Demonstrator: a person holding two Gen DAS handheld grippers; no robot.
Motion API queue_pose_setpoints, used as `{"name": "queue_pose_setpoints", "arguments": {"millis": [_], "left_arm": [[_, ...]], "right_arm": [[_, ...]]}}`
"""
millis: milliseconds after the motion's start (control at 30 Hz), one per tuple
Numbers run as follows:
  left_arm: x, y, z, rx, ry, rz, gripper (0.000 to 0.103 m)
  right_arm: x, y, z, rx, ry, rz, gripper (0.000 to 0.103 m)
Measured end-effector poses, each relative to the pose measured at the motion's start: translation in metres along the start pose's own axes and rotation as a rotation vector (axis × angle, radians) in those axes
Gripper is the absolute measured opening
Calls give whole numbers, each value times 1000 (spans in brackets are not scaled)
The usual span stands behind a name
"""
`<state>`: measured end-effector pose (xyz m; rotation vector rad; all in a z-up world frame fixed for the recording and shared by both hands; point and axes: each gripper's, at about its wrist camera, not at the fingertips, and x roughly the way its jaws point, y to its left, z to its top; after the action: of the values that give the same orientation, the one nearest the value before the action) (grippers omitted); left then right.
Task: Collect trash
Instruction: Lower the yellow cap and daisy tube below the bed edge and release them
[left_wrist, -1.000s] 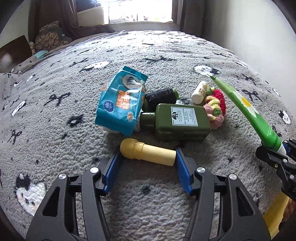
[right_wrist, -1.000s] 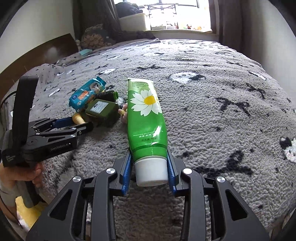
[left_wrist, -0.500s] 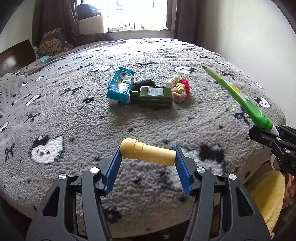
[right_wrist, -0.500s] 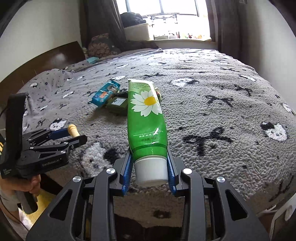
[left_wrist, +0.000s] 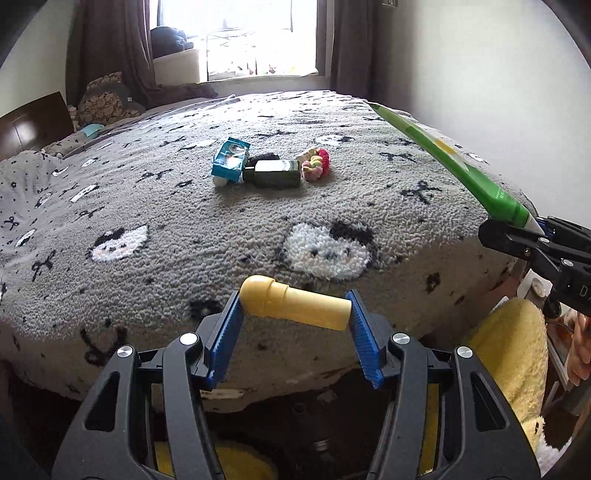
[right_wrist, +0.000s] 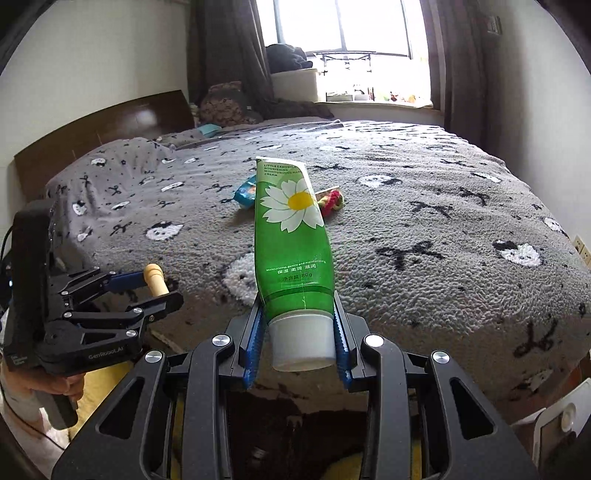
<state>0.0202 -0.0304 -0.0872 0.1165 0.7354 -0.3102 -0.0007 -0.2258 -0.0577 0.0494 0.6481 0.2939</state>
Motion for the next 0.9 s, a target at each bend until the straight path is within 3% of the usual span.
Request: {"name": "queue_pose_setpoints", "arguments": {"millis": [400,900], "left_arm": [[22,-10,-73,-31,181,-35,54],[66,-4,-125,-34,370,-55,54]], "right_arm": [[29,16,-63,19,204,60,34],[80,21,-111,59,413,93,33]]}}
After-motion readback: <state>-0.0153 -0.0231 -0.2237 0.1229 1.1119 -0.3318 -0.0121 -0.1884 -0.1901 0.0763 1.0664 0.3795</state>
